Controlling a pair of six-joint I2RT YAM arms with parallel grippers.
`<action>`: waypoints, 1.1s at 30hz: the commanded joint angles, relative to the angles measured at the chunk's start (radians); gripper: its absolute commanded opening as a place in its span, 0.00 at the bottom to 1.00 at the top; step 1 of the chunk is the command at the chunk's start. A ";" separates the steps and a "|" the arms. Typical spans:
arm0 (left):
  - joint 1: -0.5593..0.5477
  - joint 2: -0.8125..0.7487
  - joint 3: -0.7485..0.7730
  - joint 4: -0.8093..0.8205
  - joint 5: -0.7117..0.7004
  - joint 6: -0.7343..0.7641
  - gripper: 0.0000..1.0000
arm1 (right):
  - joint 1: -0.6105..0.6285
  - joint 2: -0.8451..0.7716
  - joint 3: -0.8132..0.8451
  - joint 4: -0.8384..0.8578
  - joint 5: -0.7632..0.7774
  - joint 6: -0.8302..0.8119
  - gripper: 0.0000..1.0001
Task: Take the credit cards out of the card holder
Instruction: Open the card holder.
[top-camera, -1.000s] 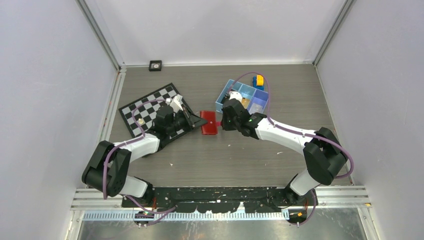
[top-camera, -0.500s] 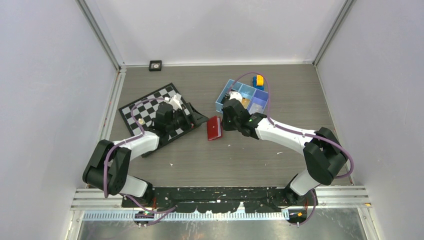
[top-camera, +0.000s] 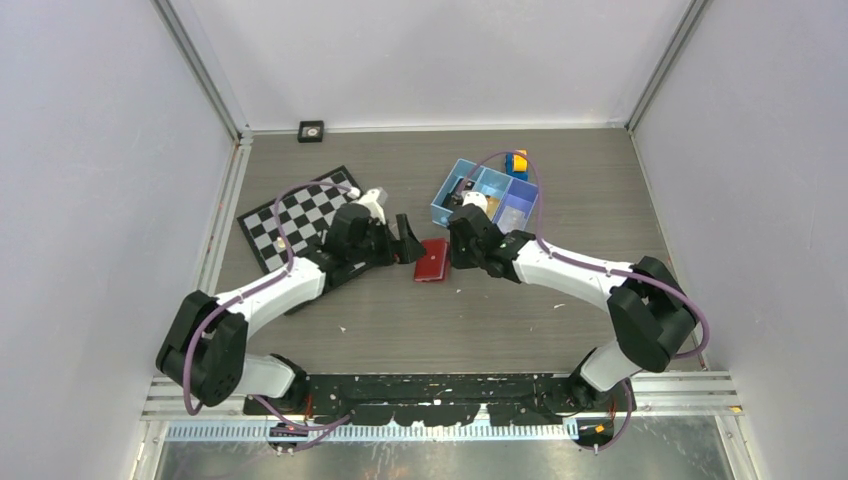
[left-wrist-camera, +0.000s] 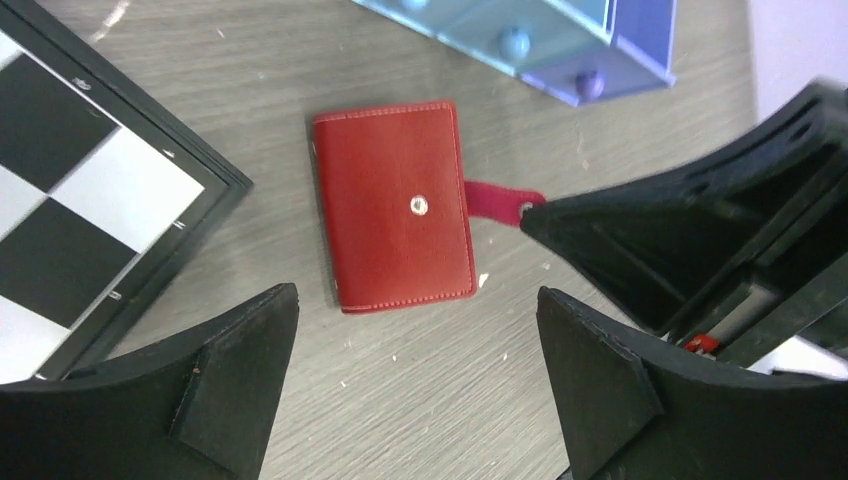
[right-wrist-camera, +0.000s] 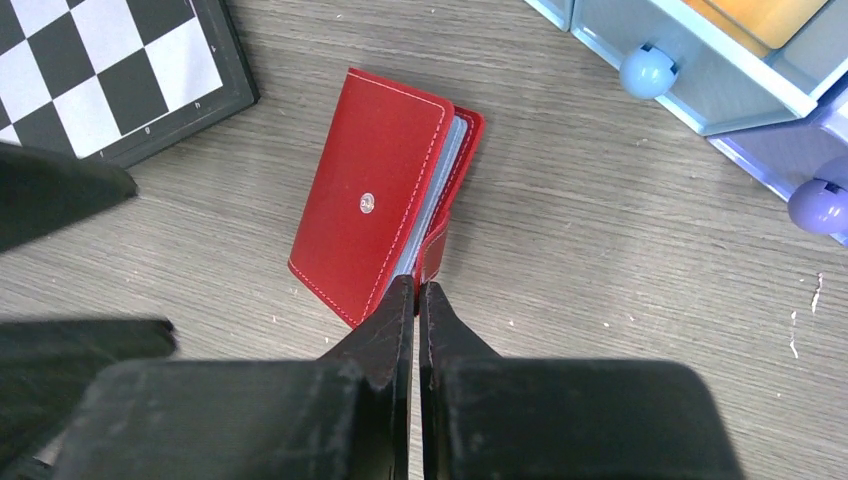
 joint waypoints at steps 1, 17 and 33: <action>-0.087 -0.020 0.056 -0.142 -0.121 0.137 0.91 | -0.004 -0.061 -0.004 0.032 -0.010 0.015 0.01; -0.112 0.144 0.113 -0.082 0.014 0.145 0.90 | -0.004 -0.136 -0.059 0.108 -0.061 0.028 0.00; -0.044 0.261 0.117 0.001 0.183 0.050 0.64 | -0.003 -0.158 -0.068 0.105 -0.042 0.034 0.01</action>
